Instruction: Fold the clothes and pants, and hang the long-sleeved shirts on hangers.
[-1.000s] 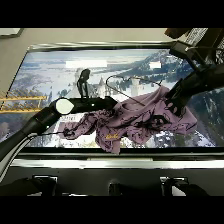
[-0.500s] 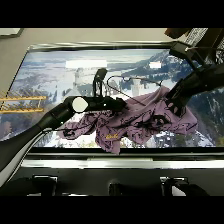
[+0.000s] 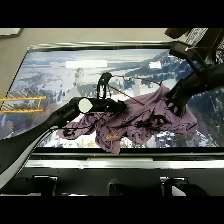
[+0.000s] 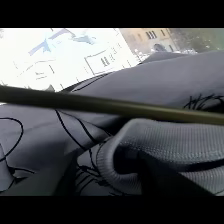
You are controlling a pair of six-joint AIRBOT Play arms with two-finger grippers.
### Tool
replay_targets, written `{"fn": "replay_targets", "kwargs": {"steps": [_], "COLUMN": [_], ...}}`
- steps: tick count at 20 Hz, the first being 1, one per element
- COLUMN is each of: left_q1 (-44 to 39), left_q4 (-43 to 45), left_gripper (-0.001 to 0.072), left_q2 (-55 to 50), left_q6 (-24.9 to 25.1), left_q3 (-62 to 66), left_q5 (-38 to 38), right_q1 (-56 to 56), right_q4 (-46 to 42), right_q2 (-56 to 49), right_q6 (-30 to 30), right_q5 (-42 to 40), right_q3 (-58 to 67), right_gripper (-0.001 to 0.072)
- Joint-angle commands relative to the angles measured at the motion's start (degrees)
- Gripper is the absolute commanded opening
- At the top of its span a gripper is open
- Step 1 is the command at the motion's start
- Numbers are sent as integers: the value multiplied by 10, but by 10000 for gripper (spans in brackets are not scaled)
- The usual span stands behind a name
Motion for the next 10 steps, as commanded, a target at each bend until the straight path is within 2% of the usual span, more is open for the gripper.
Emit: {"fn": "replay_targets", "kwargs": {"steps": [1, 3, 4, 5, 10], "left_q1": [0, 0, 0, 0, 20], "left_q4": [0, 0, 0, 0, 1], "left_gripper": [309, 292, 180, 19, 20], "left_q2": [-14, -19, -21, -21, -13], "left_q6": [1, 1, 1, 1, -7], "left_q3": [6, 13, 14, 14, 16], "left_q5": [9, 9, 9, 9, -11], "right_q1": [0, 0, 0, 0, 0], "right_q4": [0, 0, 0, 0, -16], "right_q2": [0, 0, 0, 0, 0], "right_q6": [-1, -1, -1, -1, 5], "right_q5": [1, 2, 2, 3, 25], "right_q3": [1, 1, 1, 1, 1], "right_gripper": [25, 25, 25, 25, 24]}}
